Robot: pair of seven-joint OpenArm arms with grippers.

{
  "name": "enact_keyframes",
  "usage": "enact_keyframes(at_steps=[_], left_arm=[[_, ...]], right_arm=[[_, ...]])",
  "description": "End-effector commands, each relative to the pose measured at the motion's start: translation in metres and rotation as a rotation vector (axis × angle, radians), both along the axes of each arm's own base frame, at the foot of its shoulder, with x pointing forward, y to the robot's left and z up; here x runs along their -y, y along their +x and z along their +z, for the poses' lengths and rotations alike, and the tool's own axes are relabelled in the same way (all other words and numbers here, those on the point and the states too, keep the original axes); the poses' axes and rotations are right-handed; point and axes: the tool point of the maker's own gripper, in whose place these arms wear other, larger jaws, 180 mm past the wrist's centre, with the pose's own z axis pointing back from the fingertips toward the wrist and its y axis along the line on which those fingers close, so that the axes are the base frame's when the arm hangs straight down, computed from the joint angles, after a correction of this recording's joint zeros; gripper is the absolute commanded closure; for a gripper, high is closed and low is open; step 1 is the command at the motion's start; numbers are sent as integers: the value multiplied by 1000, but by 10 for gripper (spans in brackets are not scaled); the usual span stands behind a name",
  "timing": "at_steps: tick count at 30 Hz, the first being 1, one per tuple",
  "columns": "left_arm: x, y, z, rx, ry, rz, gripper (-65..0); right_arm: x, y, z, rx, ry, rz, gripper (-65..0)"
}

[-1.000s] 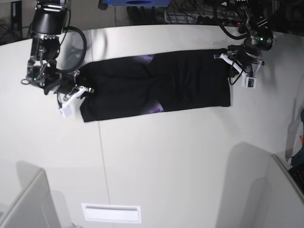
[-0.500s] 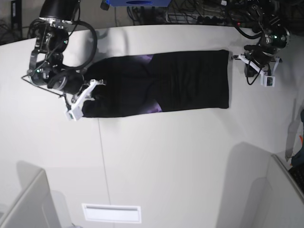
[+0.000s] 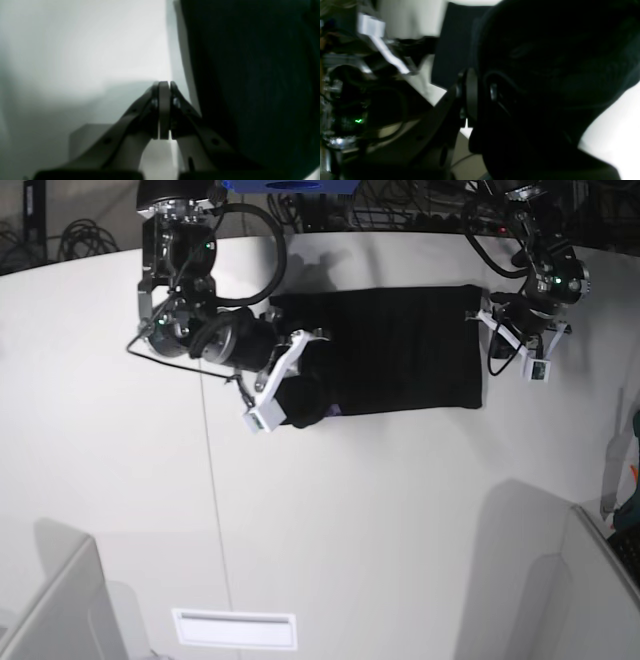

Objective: Fold the T-shirt properly
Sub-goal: 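Fold the strip's ends inward toward each other with both grippers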

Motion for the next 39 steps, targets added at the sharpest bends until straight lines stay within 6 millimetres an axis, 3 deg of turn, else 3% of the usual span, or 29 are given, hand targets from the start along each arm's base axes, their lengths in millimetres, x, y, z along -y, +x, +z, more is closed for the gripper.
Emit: enact_keyframes(at_steps=[1, 7, 17, 23, 30, 39], left_arm=[[2, -5, -3, -33, 12, -13, 0], [32, -3, -10, -48, -14, -82, 0], [40, -2, -13, -52, -32, -95, 0], [79, -1, -18, -57, -84, -159, 0], [105, 14, -12, -19, -142, -153, 0], [106, 13, -11, -18, -144, -152, 0]], right_arm=[[-10, 5, 15, 39, 44, 1, 0], [-44, -5, 22, 20, 87, 32, 0], [-50, 4, 33, 65, 89, 51, 0], [-27, 19, 29, 90, 39, 18, 0], [-3, 31, 21, 117, -46, 21, 0], [-16, 24, 27, 113, -6, 32, 0]])
